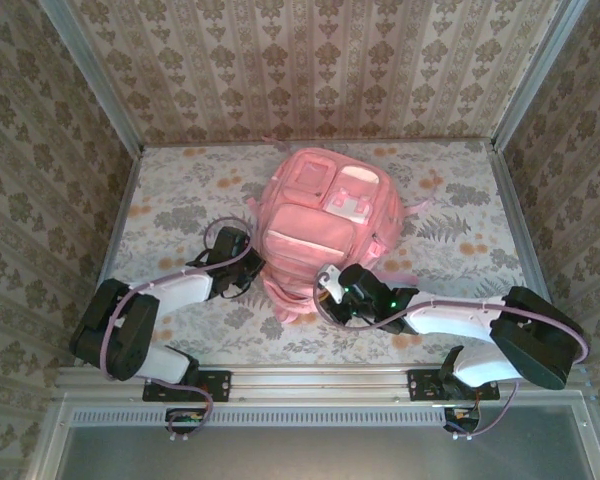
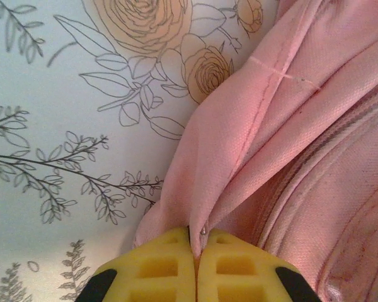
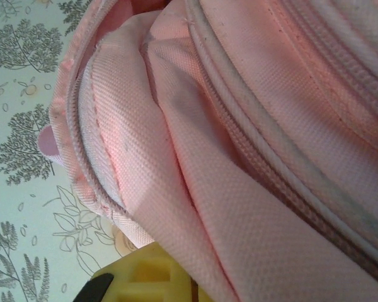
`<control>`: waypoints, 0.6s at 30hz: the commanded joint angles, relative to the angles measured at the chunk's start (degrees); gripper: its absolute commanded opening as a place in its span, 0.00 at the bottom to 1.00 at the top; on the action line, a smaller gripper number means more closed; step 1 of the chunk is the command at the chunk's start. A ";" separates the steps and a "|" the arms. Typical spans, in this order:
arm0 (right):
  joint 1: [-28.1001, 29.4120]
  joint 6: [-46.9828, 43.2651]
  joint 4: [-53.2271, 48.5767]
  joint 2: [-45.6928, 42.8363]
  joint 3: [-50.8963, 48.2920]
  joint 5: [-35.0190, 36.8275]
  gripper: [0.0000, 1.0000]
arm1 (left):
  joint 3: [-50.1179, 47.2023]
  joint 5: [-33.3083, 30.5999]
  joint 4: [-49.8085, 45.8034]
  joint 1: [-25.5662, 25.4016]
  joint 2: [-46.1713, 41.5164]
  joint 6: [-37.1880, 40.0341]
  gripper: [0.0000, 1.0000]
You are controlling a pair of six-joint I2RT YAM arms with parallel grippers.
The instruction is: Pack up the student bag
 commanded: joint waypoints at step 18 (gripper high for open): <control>6.60 5.14 6.41 5.68 4.77 -13.52 0.37 | 0.96 3.91 -34.43 -3.69 -32.98 26.52 0.52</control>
